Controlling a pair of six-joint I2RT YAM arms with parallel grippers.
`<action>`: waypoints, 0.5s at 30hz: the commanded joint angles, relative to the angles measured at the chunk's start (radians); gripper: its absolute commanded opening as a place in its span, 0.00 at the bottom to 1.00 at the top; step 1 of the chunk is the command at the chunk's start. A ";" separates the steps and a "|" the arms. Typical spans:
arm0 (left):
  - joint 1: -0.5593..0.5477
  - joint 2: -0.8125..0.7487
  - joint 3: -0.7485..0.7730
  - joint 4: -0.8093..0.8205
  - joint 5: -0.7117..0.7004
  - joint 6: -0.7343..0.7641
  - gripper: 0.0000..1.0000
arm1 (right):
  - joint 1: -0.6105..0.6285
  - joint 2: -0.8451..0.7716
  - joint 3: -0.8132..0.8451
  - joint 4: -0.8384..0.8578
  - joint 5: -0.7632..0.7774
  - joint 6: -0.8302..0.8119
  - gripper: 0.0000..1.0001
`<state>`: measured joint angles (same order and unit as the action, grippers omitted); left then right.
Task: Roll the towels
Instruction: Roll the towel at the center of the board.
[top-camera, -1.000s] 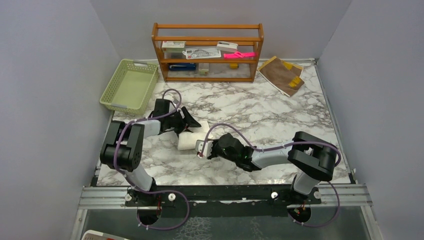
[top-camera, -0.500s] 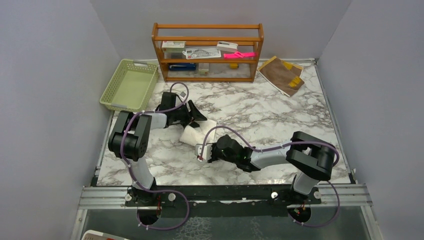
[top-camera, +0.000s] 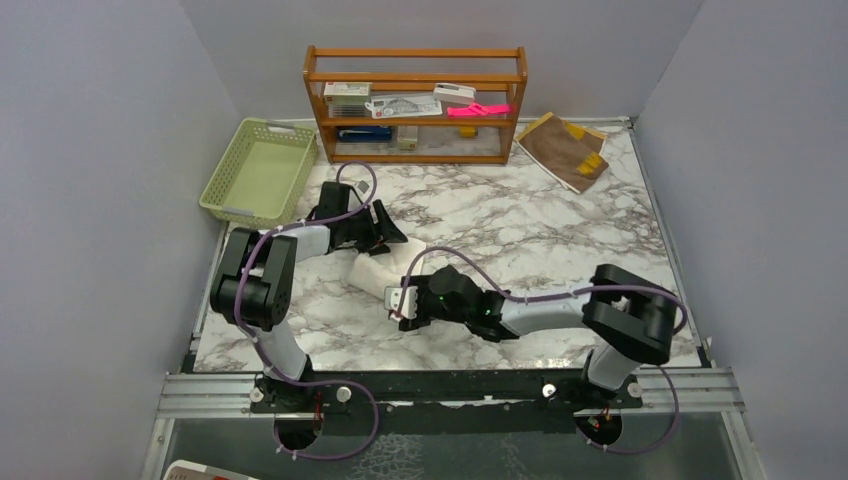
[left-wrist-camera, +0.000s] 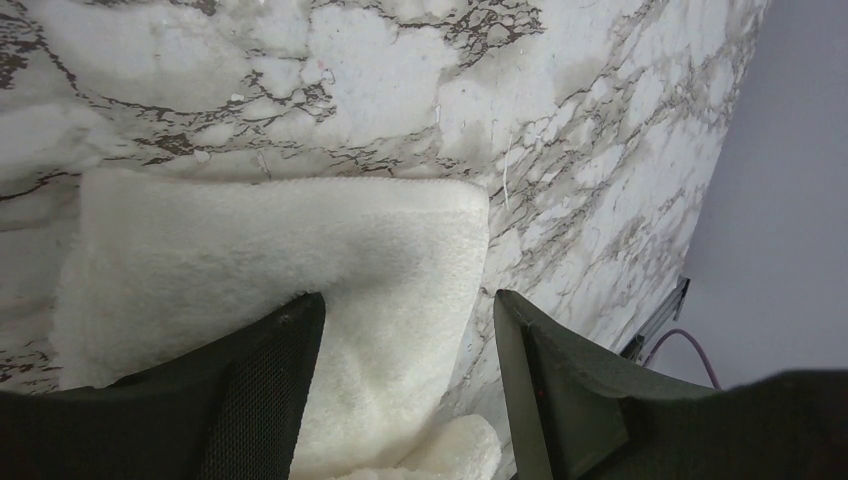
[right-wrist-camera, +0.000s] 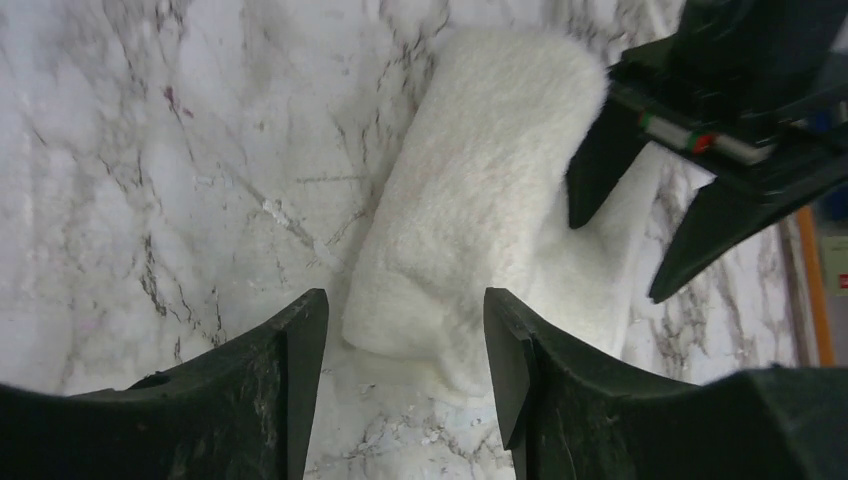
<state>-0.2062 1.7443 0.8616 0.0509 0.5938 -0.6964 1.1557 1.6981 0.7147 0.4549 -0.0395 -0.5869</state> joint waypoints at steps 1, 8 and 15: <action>0.010 -0.014 -0.042 -0.024 -0.076 0.012 0.66 | 0.006 -0.161 0.017 -0.035 -0.063 0.097 0.64; 0.016 -0.021 -0.045 -0.016 -0.087 -0.023 0.67 | -0.044 -0.141 0.118 -0.066 -0.152 0.264 0.84; 0.022 -0.032 -0.062 0.009 -0.086 -0.074 0.67 | -0.127 0.033 0.303 -0.141 -0.307 0.356 0.73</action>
<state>-0.1982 1.7321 0.8341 0.0837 0.5812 -0.7513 1.0603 1.6581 0.9398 0.3862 -0.2302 -0.3149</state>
